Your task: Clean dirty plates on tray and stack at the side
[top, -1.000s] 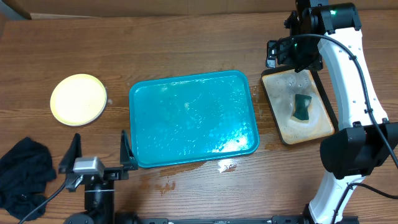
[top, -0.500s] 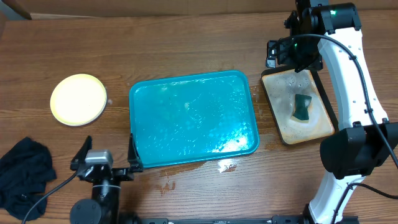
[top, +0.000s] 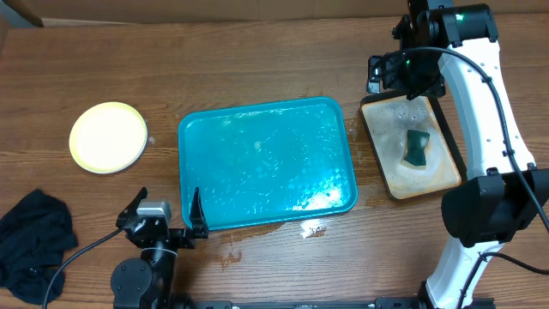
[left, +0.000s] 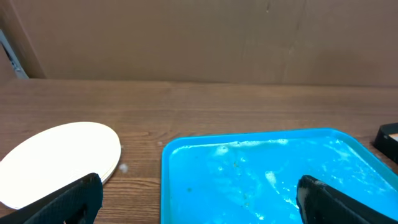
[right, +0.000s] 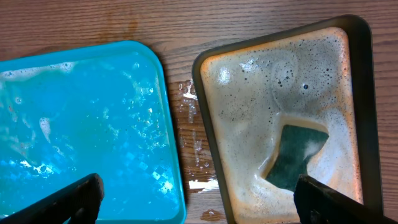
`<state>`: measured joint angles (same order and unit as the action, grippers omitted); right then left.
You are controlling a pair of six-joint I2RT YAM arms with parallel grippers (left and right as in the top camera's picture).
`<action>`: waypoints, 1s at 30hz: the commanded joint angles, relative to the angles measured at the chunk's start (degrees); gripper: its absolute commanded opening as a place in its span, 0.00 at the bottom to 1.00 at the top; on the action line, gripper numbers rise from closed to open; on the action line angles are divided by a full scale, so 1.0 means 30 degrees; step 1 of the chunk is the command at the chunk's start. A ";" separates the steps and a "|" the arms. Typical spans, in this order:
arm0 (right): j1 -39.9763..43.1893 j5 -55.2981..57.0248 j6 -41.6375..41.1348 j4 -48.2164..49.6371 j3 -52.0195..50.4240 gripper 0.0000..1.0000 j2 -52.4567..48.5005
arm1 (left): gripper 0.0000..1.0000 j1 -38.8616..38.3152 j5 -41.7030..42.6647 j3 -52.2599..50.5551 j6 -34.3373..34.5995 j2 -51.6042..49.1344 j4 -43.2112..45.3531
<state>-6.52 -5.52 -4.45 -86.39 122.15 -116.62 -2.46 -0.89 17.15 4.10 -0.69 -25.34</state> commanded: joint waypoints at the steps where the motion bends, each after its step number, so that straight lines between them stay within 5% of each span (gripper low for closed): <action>1: -0.0044 0.0168 0.0131 0.0080 0.0576 1.00 0.0721 | 1.00 0.0466 -0.0197 -0.0517 0.0240 0.0189 0.0233; 12: -0.0044 0.0168 0.0131 0.0080 0.0576 1.00 0.0721 | 1.00 0.0721 0.0226 -0.3497 0.1785 0.0189 0.0838; 30: -0.0044 0.0168 0.0131 0.0080 0.0576 1.00 0.0721 | 1.00 0.0962 -0.0335 -0.3577 0.1574 0.0182 0.1253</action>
<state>-6.52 -5.52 -4.43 -86.41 122.15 -116.62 0.10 -1.76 7.05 8.62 -0.73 -21.82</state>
